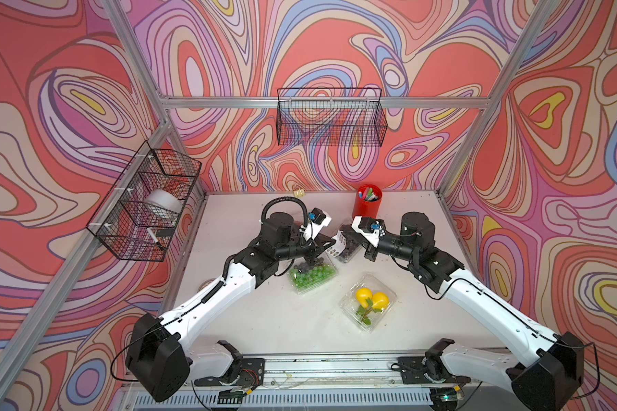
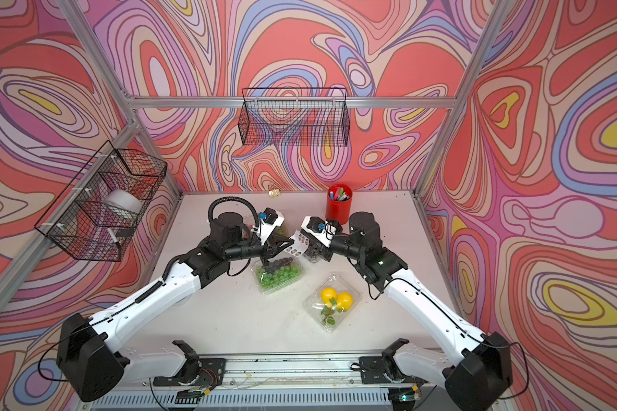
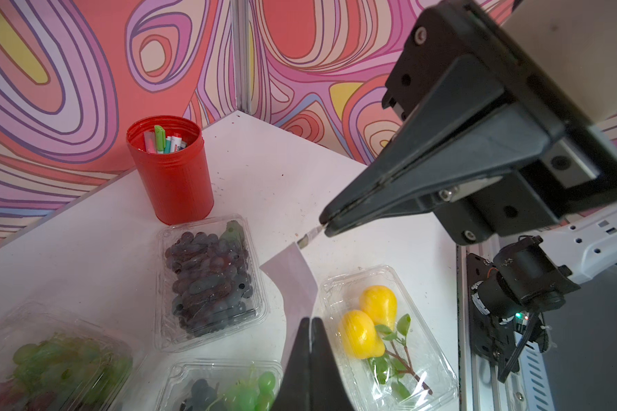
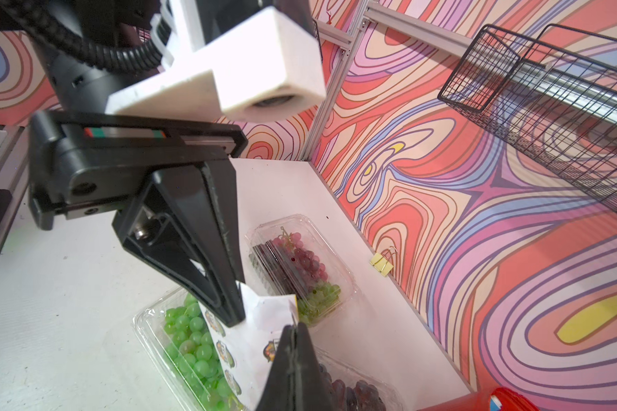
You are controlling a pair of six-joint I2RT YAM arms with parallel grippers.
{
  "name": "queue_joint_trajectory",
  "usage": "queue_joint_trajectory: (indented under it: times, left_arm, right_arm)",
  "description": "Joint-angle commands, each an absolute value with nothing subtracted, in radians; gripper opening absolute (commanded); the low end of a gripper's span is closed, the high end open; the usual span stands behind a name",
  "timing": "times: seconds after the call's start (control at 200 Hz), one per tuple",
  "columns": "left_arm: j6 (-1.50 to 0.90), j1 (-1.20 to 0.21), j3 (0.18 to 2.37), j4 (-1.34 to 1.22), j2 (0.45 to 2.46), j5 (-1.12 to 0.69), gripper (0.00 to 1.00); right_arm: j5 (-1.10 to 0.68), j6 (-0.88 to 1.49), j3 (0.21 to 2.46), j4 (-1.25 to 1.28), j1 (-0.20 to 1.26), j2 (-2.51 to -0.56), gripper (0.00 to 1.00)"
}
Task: Label fruit boxes
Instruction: Tear off the label from the label sticker.
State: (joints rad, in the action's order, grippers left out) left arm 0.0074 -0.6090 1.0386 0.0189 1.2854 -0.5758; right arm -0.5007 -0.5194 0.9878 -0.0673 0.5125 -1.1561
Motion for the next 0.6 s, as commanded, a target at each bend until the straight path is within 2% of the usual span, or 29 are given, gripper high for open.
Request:
queue_joint_trajectory:
  times: [0.0,0.596]
  left_arm:
    - [0.020,-0.615,1.063,0.030,1.281,-0.572,0.00]
    - [0.017,-0.615,1.067,0.035,1.284,-0.554,0.00]
  right_arm:
    - [-0.485,-0.528,0.973,-0.069,0.518,-1.136,0.00]
    - [-0.481,-0.537,0.957,-0.100,0.519,-1.097,0.00]
